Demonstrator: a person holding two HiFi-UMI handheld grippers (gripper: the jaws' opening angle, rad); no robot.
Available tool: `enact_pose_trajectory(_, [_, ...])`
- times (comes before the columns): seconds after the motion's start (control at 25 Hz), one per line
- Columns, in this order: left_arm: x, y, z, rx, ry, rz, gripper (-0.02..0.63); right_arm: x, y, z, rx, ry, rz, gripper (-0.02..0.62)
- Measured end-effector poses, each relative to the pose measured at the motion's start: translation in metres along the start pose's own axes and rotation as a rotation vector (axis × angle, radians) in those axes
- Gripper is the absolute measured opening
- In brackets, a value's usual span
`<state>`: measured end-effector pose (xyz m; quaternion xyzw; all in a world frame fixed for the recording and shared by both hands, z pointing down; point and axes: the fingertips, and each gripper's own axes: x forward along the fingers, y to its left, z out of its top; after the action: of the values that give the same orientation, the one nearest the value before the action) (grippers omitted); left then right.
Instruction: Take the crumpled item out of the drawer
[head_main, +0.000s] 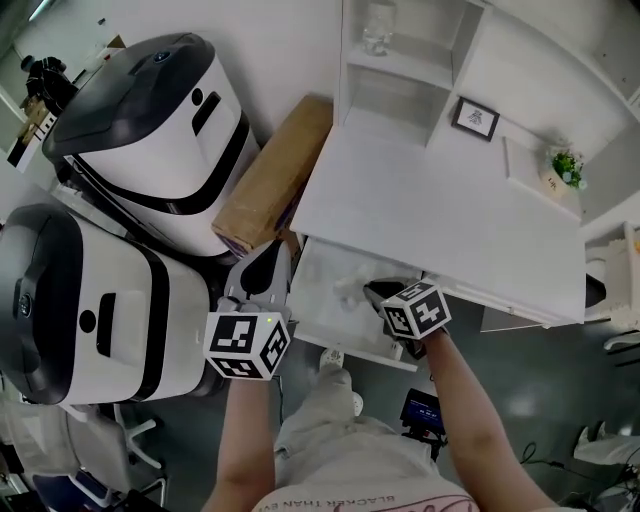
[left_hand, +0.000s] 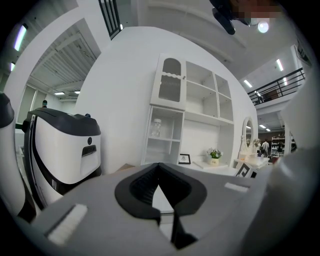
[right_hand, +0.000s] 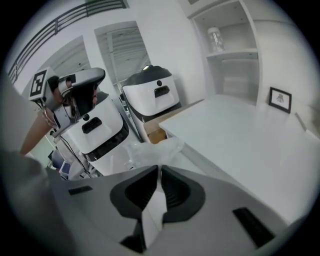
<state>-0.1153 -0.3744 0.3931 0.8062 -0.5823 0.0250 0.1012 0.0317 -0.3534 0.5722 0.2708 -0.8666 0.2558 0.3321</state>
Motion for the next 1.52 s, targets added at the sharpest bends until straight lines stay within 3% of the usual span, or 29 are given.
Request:
enact_pose_trajectory(0.48, [-0.017,-0.012,0.040,0.038,-0.088,-0.020,0.009,-0.071,0.027,0.070,-0.144,-0.210,-0.122,0.032])
enact_pose_trajectory(1.04, [-0.023,-0.035,0.101,0.102,-0.234,-0.041,0.009,-0.183,0.043,0.140,-0.149,-0.530,-0.271,0.032])
enact_pose_trajectory(1.52, [-0.035,-0.063,0.144,0.199,-0.340,-0.059,0.009,-0.287,0.044,0.174,-0.225,-0.785,-0.487,0.032])
